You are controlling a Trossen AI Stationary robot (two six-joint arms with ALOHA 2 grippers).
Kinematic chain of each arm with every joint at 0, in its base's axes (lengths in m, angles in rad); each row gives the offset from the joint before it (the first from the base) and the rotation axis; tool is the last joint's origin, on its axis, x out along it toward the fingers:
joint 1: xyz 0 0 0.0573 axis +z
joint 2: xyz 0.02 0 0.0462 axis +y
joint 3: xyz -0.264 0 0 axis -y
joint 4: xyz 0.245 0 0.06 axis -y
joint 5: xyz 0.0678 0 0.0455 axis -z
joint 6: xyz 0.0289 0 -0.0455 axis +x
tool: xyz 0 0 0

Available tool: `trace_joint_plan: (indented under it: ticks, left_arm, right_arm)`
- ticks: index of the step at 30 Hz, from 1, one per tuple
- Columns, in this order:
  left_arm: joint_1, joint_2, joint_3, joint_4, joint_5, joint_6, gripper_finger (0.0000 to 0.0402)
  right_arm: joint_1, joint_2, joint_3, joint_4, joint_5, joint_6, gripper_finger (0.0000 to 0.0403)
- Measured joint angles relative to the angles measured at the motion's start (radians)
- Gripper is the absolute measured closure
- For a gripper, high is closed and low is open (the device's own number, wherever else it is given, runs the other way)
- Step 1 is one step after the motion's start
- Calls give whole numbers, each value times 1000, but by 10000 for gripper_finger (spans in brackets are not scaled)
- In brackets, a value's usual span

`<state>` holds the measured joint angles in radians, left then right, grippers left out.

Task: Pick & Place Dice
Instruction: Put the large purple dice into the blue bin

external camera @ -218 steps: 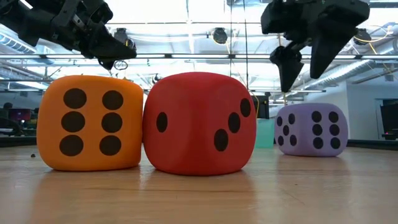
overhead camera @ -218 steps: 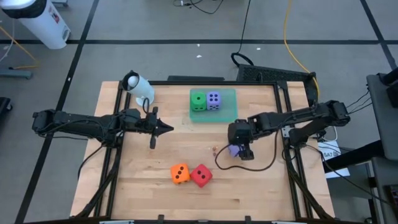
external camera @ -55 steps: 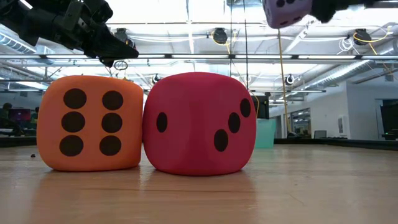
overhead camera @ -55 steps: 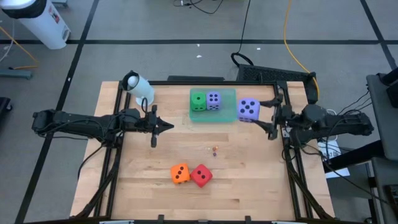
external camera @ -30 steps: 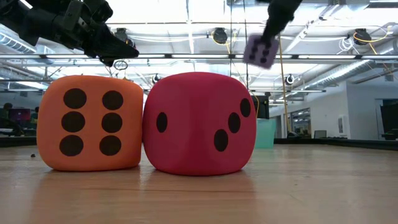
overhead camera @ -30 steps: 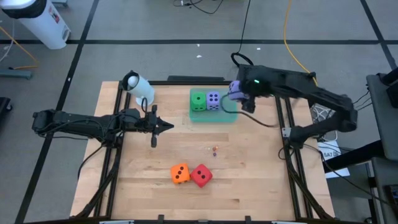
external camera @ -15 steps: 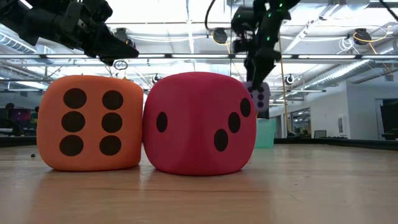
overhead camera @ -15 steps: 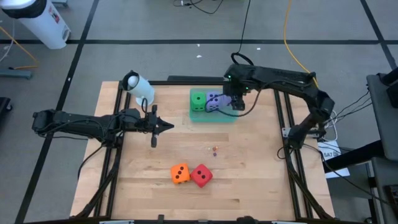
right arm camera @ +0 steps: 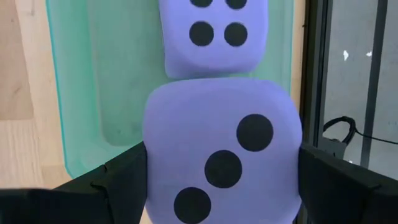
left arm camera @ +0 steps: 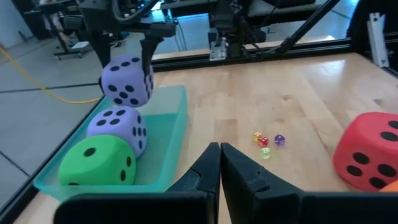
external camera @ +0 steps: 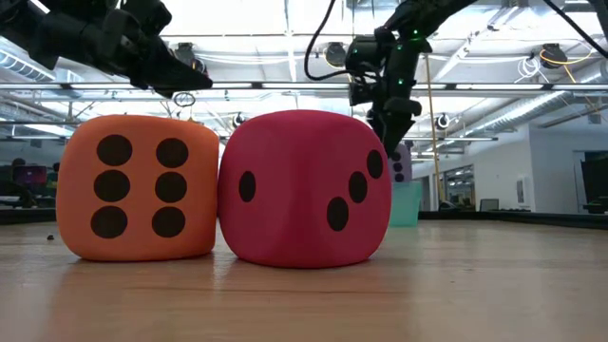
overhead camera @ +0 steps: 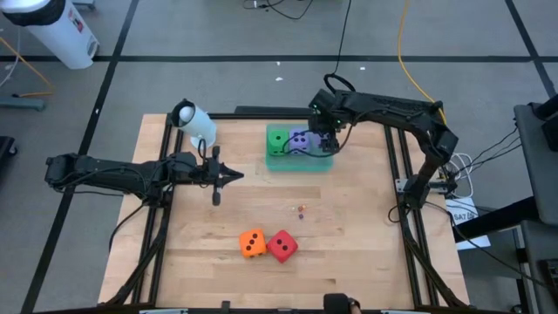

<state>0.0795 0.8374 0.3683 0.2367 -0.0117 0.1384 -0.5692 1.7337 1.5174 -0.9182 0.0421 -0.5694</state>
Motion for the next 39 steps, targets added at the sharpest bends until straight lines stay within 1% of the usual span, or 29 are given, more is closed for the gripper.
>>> trace_joint_plan:
  ticks: [5,9,16,21,33,39]
  left_arm:
    - [0,0,0,0,-18,24,380]
    - [0,0,0,0,-24,47,380]
    - [0,0,0,0,-25,48,380]
    - [0,0,0,-1,-26,48,380]
    - [0,0,0,-22,-26,48,380]
    - [0,0,0,-26,-26,48,380]
  right_arm:
    - [7,-25,-4,59,-28,4,78]
    - [8,-39,-4,69,-50,4,78]
    - [8,-38,-4,112,-55,-28,78]
    - [-6,-38,-4,144,-122,-27,78]
    - [-21,-38,-4,86,-123,-16,82]
    - [-21,-43,-81,174,-130,4,82]
